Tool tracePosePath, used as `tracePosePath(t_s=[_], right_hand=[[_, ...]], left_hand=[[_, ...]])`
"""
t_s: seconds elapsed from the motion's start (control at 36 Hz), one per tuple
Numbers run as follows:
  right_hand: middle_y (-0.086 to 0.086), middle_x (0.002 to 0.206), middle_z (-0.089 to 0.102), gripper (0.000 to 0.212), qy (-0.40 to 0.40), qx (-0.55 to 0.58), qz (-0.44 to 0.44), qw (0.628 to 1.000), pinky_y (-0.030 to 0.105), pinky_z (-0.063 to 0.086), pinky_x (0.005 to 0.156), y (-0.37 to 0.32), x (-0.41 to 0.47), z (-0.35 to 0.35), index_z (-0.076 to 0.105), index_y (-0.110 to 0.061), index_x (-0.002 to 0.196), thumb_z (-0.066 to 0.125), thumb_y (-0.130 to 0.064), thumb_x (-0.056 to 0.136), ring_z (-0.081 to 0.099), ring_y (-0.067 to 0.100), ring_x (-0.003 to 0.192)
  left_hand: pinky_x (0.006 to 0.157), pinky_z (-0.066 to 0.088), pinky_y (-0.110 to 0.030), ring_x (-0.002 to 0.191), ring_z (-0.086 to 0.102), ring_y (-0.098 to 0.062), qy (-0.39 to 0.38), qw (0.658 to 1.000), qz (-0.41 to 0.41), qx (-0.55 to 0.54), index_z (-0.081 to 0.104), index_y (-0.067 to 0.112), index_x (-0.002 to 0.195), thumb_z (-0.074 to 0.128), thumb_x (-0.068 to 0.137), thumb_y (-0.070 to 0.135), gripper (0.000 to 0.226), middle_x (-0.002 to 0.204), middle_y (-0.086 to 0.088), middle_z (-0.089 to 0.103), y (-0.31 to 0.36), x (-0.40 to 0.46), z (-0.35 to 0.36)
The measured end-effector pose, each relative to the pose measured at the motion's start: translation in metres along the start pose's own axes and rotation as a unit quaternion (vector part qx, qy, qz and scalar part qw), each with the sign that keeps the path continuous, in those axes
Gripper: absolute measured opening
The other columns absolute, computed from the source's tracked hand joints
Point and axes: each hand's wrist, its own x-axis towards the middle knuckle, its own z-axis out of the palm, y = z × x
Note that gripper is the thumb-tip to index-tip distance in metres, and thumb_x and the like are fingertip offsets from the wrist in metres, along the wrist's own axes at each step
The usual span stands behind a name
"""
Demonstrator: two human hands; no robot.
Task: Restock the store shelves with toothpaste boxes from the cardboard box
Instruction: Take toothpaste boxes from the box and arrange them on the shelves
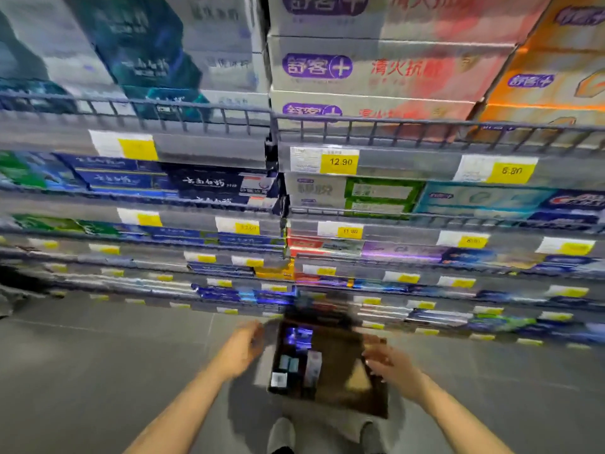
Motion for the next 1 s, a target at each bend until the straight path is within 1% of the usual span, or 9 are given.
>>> tracePosePath(t_s=[0.08, 0.17, 0.39, 0.47, 0.56, 0.72, 0.83, 0.89, 1.0], right_hand=[[0.005, 0.095, 0.059, 0.015, 0.006, 0.02, 0.031, 0.999, 0.01, 0.042, 0.065, 0.006, 0.003, 0.026, 0.055, -0.019, 0.098, 0.059, -0.007, 0.089, 0.055, 0.013, 0.083], [0.001, 0.086, 0.06, 0.013, 0.041, 0.026, 0.056, 0.997, 0.011, 0.04, 0.068, 0.017, 0.014, 0.049, 0.061, -0.014, 0.093, 0.065, -0.006, 0.084, 0.055, 0.012, 0.081], [-0.013, 0.081, 0.059, 0.023, 0.043, 0.067, 0.101, 0.992, 0.027, 0.047, 0.088, 0.052, 0.057, 0.092, 0.057, -0.037, 0.084, 0.065, -0.016, 0.086, 0.06, 0.01, 0.089], [-0.008, 0.091, 0.064, 0.02, 0.042, 0.075, 0.105, 0.991, 0.013, 0.046, 0.084, 0.066, 0.08, 0.108, 0.058, -0.035, 0.087, 0.066, -0.016, 0.085, 0.061, 0.009, 0.092], [-0.003, 0.097, 0.064, 0.017, 0.033, 0.071, 0.108, 0.991, 0.007, 0.042, 0.08, 0.091, 0.119, 0.124, 0.06, -0.025, 0.099, 0.064, -0.015, 0.086, 0.059, 0.007, 0.093], [0.0, 0.104, 0.063, 0.027, -0.006, 0.062, 0.138, 0.989, 0.021, 0.045, 0.092, 0.156, 0.189, 0.177, 0.061, -0.013, 0.112, 0.065, -0.014, 0.086, 0.059, 0.013, 0.102], [0.002, 0.11, 0.063, 0.028, -0.013, 0.048, 0.12, 0.992, 0.033, 0.047, 0.097, 0.192, 0.228, 0.211, 0.061, -0.015, 0.114, 0.065, -0.015, 0.086, 0.059, 0.014, 0.105], [-0.001, 0.111, 0.061, 0.032, -0.012, 0.054, 0.107, 0.993, 0.037, 0.048, 0.096, 0.21, 0.252, 0.227, 0.06, -0.017, 0.114, 0.067, -0.017, 0.083, 0.058, 0.014, 0.105], [-0.012, 0.121, 0.051, 0.047, 0.008, 0.057, 0.089, 0.994, 0.031, 0.044, 0.099, 0.23, 0.291, 0.253, 0.051, -0.023, 0.123, 0.07, -0.025, 0.081, 0.05, 0.008, 0.116]], left_hand=[[0.073, 0.041, -0.023, 0.079, 0.056, -0.011, -0.017, 0.999, 0.027, -0.023, 0.064, 0.008, 0.096, 0.049, 0.076, 0.036, 0.037, 0.078, 0.01, 0.051, -0.014, 0.017, 0.005], [0.066, 0.036, -0.008, 0.074, 0.052, 0.011, -0.014, 0.998, 0.052, -0.02, 0.053, 0.033, 0.08, 0.05, 0.078, 0.037, 0.005, 0.075, 0.024, 0.047, -0.03, 0.031, 0.022], [0.078, 0.038, -0.019, 0.098, 0.063, -0.022, -0.065, 0.996, 0.003, -0.058, 0.066, 0.018, 0.109, 0.048, 0.075, 0.045, 0.047, 0.104, -0.008, 0.067, -0.099, 0.053, 0.112], [0.082, 0.041, -0.019, 0.107, 0.058, -0.017, -0.102, 0.994, 0.032, 0.039, 0.063, 0.013, 0.114, 0.054, 0.081, 0.038, 0.042, 0.109, -0.001, 0.064, -0.108, 0.063, 0.135], [0.068, 0.045, -0.016, 0.084, 0.063, -0.012, -0.038, 0.998, 0.057, 0.014, 0.066, 0.021, 0.098, 0.051, 0.078, 0.05, 0.039, 0.088, -0.001, 0.071, -0.134, 0.087, 0.173], [0.101, 0.037, -0.026, 0.121, 0.051, -0.025, -0.123, 0.988, 0.025, 0.09, 0.047, 0.017, 0.133, 0.055, 0.092, 0.02, 0.041, 0.132, -0.007, 0.049, -0.196, 0.126, 0.256], [0.07, 0.053, -0.016, 0.086, 0.066, -0.001, -0.044, 0.994, 0.018, 0.093, 0.058, 0.02, 0.108, 0.069, 0.082, 0.02, 0.027, 0.104, 0.003, 0.059, -0.226, 0.149, 0.301], [0.061, 0.053, -0.023, 0.068, 0.068, -0.006, 0.018, 0.991, 0.078, 0.112, 0.058, 0.02, 0.1, 0.083, 0.061, 0.018, 0.047, 0.1, 0.004, 0.058, -0.244, 0.168, 0.317], [0.068, 0.033, -0.034, 0.069, 0.067, -0.022, -0.006, 0.95, 0.194, 0.245, 0.055, 0.021, 0.09, 0.043, 0.066, 0.026, 0.028, 0.1, -0.006, 0.06, -0.272, 0.191, 0.346]])
